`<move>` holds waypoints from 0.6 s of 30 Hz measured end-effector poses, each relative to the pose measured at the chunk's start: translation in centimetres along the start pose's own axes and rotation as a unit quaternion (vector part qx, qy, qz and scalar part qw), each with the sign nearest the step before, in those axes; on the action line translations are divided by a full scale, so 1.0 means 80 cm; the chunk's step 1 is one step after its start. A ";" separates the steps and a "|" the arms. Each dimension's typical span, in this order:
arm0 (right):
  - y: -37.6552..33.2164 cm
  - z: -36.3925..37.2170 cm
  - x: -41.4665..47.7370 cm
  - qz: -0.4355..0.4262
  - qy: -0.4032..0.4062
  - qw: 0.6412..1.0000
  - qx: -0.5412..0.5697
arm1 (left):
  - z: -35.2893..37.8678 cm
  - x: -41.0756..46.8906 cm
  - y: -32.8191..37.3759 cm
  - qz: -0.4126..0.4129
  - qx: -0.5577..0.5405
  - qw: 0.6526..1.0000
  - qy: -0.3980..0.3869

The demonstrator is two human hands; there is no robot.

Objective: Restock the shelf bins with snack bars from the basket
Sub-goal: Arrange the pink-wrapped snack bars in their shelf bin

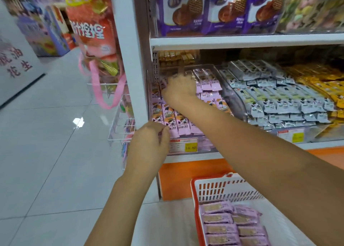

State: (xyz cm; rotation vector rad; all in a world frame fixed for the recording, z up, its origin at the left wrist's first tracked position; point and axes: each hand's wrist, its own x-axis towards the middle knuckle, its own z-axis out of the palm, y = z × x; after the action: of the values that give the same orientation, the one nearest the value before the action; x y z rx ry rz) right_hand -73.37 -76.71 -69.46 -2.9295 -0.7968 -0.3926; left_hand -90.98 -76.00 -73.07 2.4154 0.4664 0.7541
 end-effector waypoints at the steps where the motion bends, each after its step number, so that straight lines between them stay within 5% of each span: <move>1: -0.003 0.006 0.006 0.004 0.004 1.000 -0.025 | -0.001 0.000 0.001 -0.001 -0.003 1.000 -0.001; 11: -0.002 0.031 0.038 0.039 -0.019 0.998 -0.048 | -0.005 -0.003 -0.002 -0.005 -0.005 1.000 -0.014; 18: 0.005 0.020 0.028 0.029 -0.044 0.996 0.068 | -0.005 -0.004 -0.002 0.008 0.001 1.000 0.001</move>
State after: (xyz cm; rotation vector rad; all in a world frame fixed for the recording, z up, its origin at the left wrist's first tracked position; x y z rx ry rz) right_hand -70.95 -75.73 -70.41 -2.8513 -0.7160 -0.1973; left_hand -91.52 -75.87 -72.98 2.4237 0.4497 0.7636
